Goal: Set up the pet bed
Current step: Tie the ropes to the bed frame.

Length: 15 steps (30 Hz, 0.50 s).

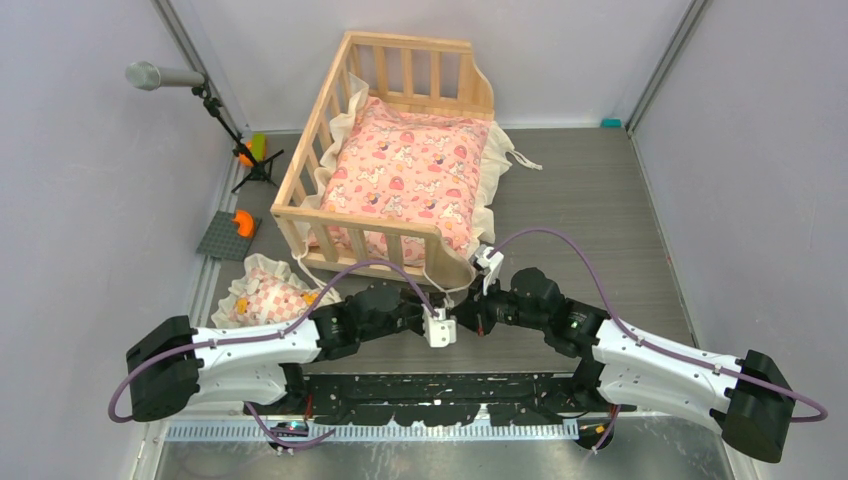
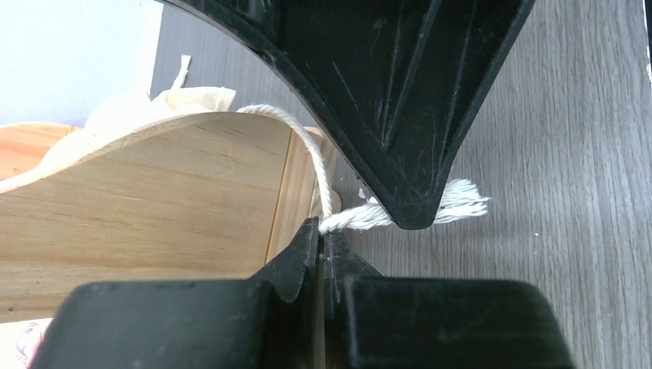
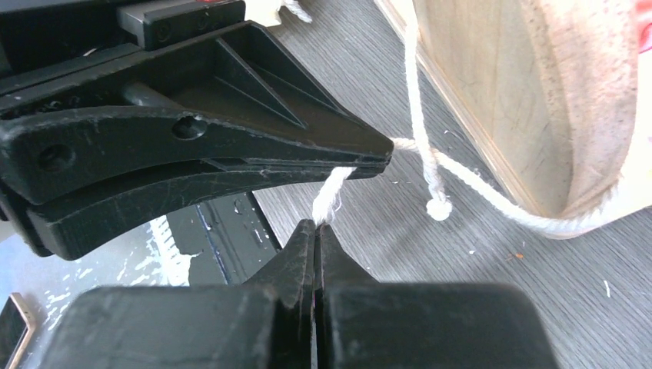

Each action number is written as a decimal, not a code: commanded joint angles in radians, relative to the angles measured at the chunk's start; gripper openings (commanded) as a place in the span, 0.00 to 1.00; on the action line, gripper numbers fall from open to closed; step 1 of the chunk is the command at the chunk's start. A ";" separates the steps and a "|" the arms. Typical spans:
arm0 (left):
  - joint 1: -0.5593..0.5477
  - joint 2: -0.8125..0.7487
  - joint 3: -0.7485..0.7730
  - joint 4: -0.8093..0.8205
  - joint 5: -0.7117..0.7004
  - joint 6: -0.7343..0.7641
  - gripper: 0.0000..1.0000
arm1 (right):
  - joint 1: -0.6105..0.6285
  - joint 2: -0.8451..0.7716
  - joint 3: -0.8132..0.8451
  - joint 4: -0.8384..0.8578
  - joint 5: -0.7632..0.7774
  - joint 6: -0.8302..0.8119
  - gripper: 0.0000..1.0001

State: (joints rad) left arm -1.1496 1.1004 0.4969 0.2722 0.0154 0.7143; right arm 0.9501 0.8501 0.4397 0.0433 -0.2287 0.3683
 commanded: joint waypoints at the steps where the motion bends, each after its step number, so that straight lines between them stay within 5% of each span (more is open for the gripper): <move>1: 0.005 -0.006 0.041 0.010 -0.008 -0.025 0.00 | 0.003 -0.021 0.032 0.006 0.052 -0.020 0.00; 8: 0.004 -0.032 0.044 -0.037 -0.057 -0.079 0.00 | 0.003 -0.049 0.035 -0.036 0.167 -0.037 0.26; 15: 0.005 -0.022 0.063 -0.068 -0.096 -0.104 0.00 | 0.002 -0.102 0.037 -0.081 0.213 -0.033 0.33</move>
State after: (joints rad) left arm -1.1496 1.0924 0.5087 0.2070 -0.0498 0.6380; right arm 0.9501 0.7898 0.4397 -0.0330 -0.0742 0.3450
